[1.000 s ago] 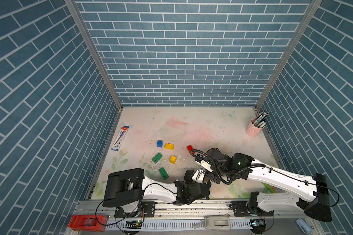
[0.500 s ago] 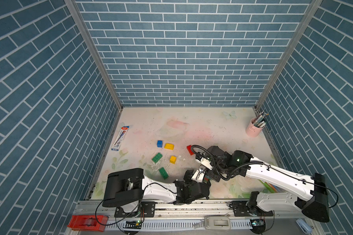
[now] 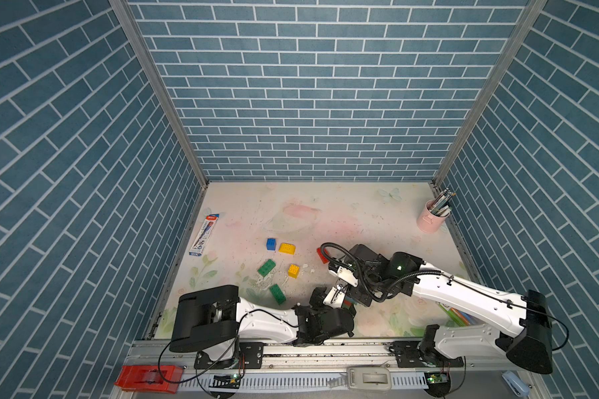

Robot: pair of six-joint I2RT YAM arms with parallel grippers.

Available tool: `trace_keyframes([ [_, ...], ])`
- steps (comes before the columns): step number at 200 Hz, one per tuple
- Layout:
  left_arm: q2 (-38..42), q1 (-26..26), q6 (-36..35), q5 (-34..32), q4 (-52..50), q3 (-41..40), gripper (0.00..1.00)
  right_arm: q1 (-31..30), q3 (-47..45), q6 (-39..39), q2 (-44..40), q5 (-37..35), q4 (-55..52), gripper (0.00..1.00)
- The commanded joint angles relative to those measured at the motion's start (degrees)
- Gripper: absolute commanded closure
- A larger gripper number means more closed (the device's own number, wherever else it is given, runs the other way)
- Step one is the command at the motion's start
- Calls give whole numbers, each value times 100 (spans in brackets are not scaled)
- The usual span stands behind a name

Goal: Assemble an ice cream with lego
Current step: Assemble the lego brick with the lego brick.

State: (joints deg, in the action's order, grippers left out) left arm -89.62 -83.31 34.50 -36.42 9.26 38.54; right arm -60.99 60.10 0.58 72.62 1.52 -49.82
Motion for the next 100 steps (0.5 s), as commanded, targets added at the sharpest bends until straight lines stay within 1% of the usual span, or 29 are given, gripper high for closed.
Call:
trace_keyframes([
  [1,240,16,-284,-370,117,119,1,80,-193,115,323,274,-221,100],
  [28,288,29,-250,-318,176,73,0,111,-295,259,235,314,-38,100],
  [51,285,32,-279,-282,200,78,0,223,-404,513,328,314,46,100],
  [54,287,33,-285,-285,199,82,0,240,-420,534,331,471,43,100],
  [68,279,29,-308,-262,212,82,0,296,-507,645,293,654,142,100],
  [87,299,33,-300,-188,224,98,0,410,-622,886,159,749,338,100],
  [100,305,29,-321,-149,217,103,0,531,-535,1053,240,871,279,100],
])
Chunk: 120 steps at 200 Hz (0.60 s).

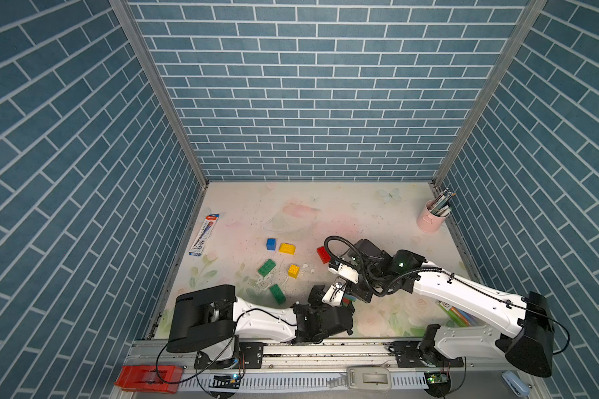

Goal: Assemble an ice cream with lego
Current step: Assemble the lego brick with the lego brick.

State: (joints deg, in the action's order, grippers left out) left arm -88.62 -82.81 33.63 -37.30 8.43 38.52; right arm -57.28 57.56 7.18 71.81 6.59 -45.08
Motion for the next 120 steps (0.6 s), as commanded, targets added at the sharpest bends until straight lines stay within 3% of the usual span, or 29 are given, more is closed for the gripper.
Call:
trace_keyframes([
  [1,205,-23,-238,-64,300,113,0,166,-272,409,331,362,-212,100],
  [74,412,-27,-172,104,-113,51,0,348,-38,631,734,578,-569,100],
  [120,704,-164,-164,135,-296,-224,0,318,-282,670,469,473,-596,100],
])
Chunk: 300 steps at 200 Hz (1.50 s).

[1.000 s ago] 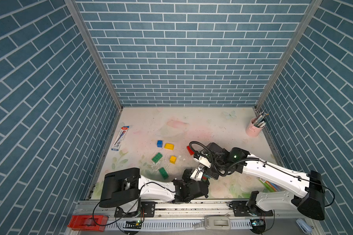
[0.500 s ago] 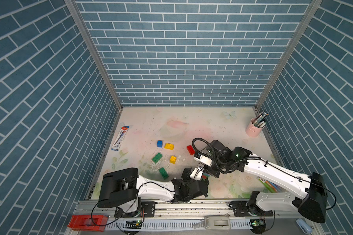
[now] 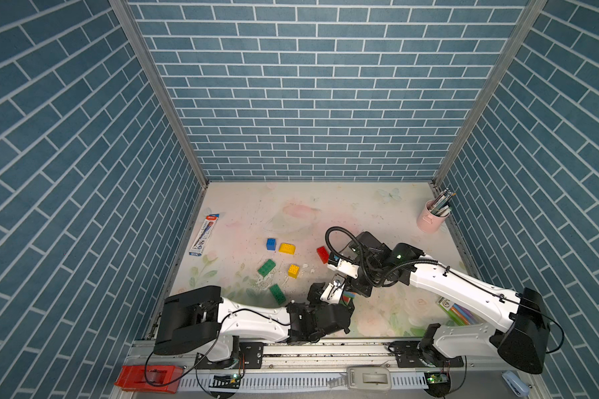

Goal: Assemble an ice cream with lego
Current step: Assemble the lego brick with the lego brick.

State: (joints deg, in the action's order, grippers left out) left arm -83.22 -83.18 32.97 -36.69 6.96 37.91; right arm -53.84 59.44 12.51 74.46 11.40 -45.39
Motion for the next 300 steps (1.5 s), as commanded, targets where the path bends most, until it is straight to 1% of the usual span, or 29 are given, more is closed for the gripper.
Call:
trace_keyframes([
  [1,169,-132,-98,74,-155,-166,0,-23,-469,141,198,-12,-566,100],
  [29,313,-308,13,69,-488,-205,0,-108,-597,361,111,8,-586,100],
  [46,474,-412,249,-4,-847,-247,0,-127,-613,426,134,69,-615,100],
  [78,983,-447,730,-146,-1449,-479,0,-197,-586,547,262,78,-765,100],
  [113,1483,-446,926,-384,-1903,-670,0,-358,-713,557,257,-60,-779,100],
  [136,1627,-448,899,-505,-1894,-775,0,-364,-710,553,384,-57,-818,100],
  [171,1698,-431,908,-515,-1646,-930,0,-368,-594,567,301,-167,-882,100],
  [231,1704,-421,734,-593,-1287,-926,0,-364,-332,899,175,-325,-953,100],
  [250,1716,-419,681,-628,-1217,-919,0,-361,-286,978,188,-337,-899,98],
  [300,1840,-418,601,-699,-1301,-903,0,-364,-236,1051,215,-408,-773,87],
])
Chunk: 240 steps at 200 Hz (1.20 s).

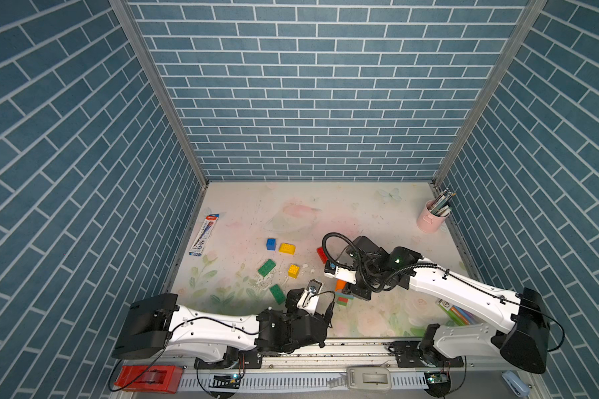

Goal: Assemble an ice cream with lego
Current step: Assemble the lego brick with the lego brick.

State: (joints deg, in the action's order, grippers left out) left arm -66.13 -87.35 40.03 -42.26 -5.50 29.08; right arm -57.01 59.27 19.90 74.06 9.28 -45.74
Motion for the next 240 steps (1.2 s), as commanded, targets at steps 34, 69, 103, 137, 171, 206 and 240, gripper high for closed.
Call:
trace_keyframes([
  [34,219,40,-240,-158,-216,90,0,-51,-227,341,240,-225,-580,76],
  [69,276,48,-194,-159,-308,96,0,-47,-197,379,234,-242,-538,67],
  [103,278,44,-171,-157,-340,94,0,-38,-191,406,181,-233,-493,57],
  [137,276,48,-173,-168,-366,106,0,-31,-199,419,113,-208,-446,48],
  [171,284,51,-162,-168,-407,115,0,-29,-149,417,50,-249,-449,32],
  [206,363,51,-206,-210,-489,132,1,-29,9,83,-173,-580,-663,4],
  [240,568,134,-327,-158,-599,108,0,-46,50,-685,-580,-773,-711,2],
])
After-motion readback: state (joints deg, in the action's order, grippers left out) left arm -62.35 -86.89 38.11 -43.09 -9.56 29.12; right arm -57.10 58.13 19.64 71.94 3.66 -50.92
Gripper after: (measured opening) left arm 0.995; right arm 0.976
